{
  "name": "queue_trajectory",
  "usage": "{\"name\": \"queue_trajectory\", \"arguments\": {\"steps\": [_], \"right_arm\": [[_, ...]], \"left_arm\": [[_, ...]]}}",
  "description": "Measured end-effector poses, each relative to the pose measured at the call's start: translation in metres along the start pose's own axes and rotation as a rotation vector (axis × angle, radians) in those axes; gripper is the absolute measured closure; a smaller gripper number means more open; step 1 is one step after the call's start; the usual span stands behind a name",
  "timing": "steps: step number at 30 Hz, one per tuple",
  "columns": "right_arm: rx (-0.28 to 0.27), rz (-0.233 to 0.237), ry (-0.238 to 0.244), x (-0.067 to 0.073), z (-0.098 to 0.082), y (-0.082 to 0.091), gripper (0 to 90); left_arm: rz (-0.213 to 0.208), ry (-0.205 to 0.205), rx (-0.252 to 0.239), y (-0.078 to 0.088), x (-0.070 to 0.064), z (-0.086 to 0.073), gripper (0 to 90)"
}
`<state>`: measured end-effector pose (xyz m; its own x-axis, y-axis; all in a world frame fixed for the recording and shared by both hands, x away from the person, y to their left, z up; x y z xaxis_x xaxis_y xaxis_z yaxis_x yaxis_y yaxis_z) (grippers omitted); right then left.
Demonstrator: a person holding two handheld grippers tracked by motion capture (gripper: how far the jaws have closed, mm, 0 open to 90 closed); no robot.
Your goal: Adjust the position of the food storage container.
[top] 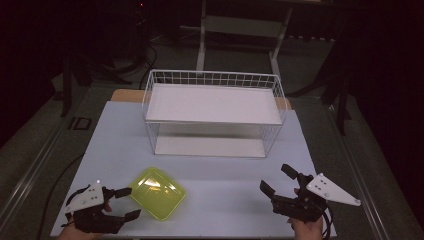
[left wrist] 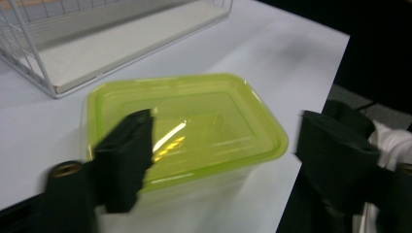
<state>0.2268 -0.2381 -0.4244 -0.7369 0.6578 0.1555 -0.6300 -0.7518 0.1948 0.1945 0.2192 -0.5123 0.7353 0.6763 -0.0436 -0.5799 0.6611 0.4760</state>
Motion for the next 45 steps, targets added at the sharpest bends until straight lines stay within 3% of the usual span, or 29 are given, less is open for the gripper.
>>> {"name": "queue_trajectory", "arguments": {"steps": [1,2,5,6,7,9,10,14,17,19,22,24,33,40,45], "right_arm": [[0.002,-0.001,-0.002,0.0,-0.001,0.001,11.5],[0.002,-0.001,-0.002,0.0,-0.001,0.001,11.5],[0.002,-0.002,-0.004,-0.001,-0.001,0.001,11.5],[0.002,-0.003,-0.008,-0.001,-0.001,0.002,11.5],[0.003,-0.001,-0.01,-0.001,-0.001,0.002,11.5],[0.004,-0.001,-0.011,0.0,0.0,0.003,11.5],[0.004,-0.001,-0.003,0.001,0.0,0.004,11.5],[0.003,0.001,-0.013,0.0,0.0,0.004,11.5],[0.005,0.003,-0.016,-0.001,0.0,0.004,11.6],[0.008,0.007,-0.016,-0.001,0.0,0.003,11.6],[0.014,0.016,-0.02,0.0,-0.001,0.002,11.6],[0.011,0.016,-0.019,0.0,-0.001,0.003,11.6],[0.009,0.02,-0.025,-0.002,0.0,0.005,11.6],[0.014,0.022,-0.029,-0.004,-0.002,0.007,11.6],[0.017,0.023,-0.028,-0.005,-0.003,0.009,11.6]], "left_arm": [[0.003,-0.007,0.01,-0.001,-0.001,-0.001,46.5],[-0.009,-0.016,0.019,-0.002,-0.002,-0.003,46.5],[-0.014,-0.081,0.038,-0.006,-0.003,-0.009,66.1],[0.003,-0.118,0.045,-0.008,-0.004,-0.011,69.8],[0.003,-0.129,0.059,-0.01,-0.004,-0.012,77.9],[-0.01,-0.153,0.062,-0.013,-0.006,-0.014,80.2],[-0.025,-0.153,0.076,-0.015,-0.006,-0.015,89.2],[-0.066,-0.191,0.114,-0.022,-0.01,-0.02,90.0],[-0.076,-0.195,0.145,-0.028,-0.011,-0.026,90.0],[-0.088,-0.173,0.15,-0.031,-0.01,-0.029,90.0],[-0.093,-0.201,0.174,-0.037,-0.013,-0.031,90.0],[-0.088,-0.196,0.182,-0.039,-0.014,-0.03,90.0],[-0.039,-0.174,0.172,-0.066,-0.015,-0.018,90.0],[-0.055,-0.172,0.168,-0.083,-0.023,-0.01,90.0],[-0.072,-0.17,0.169,-0.078,-0.028,-0.008,90.0]]}}
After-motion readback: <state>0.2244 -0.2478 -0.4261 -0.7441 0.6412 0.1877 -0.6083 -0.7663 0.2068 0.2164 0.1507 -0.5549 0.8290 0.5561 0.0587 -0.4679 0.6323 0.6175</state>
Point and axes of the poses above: each handheld gripper's, and its own axes: y roughly backward along the jaws, z roughly out of its top, x roughly to its left, the point moved 4 cm from there along -y, roughly forward along the jaws, and after that the axes turned 9 degrees about z, right-handed, at the moved point
